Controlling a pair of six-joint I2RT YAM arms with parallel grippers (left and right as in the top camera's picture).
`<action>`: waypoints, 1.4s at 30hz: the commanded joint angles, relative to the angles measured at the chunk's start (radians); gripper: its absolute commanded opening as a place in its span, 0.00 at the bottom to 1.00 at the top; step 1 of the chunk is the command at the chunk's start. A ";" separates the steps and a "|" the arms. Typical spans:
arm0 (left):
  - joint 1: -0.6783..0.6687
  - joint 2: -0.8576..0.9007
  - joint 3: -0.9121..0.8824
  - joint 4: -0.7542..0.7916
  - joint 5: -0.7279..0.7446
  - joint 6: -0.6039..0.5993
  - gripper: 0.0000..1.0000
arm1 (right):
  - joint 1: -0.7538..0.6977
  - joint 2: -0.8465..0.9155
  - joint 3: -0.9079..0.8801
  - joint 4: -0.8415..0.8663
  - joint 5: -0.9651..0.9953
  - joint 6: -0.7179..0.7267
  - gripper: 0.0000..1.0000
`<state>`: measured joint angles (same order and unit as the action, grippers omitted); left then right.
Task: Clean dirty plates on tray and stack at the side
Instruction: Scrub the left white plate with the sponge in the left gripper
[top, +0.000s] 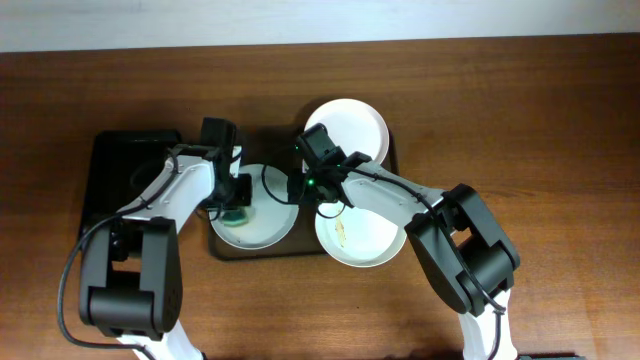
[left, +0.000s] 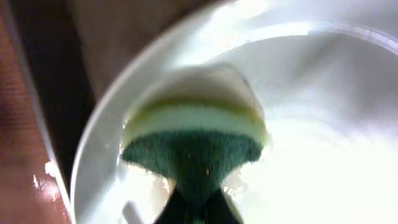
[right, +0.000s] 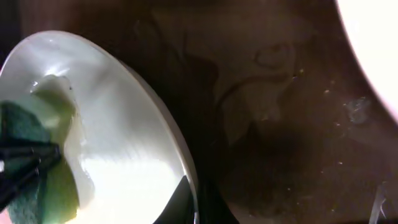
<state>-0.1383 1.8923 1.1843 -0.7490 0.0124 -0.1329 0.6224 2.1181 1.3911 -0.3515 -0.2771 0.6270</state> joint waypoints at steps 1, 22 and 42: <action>-0.008 0.011 -0.020 -0.120 0.160 0.088 0.01 | -0.016 0.014 0.018 0.009 -0.009 0.010 0.04; -0.036 0.011 -0.011 -0.010 -0.065 0.088 0.00 | 0.000 0.015 0.015 -0.014 -0.034 0.010 0.04; -0.037 0.011 -0.011 -0.074 0.263 0.207 0.00 | -0.001 0.015 0.015 -0.014 -0.039 0.010 0.04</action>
<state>-0.1684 1.8923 1.1866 -0.8608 -0.0399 -0.0448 0.6224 2.1201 1.3914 -0.3698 -0.3126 0.6239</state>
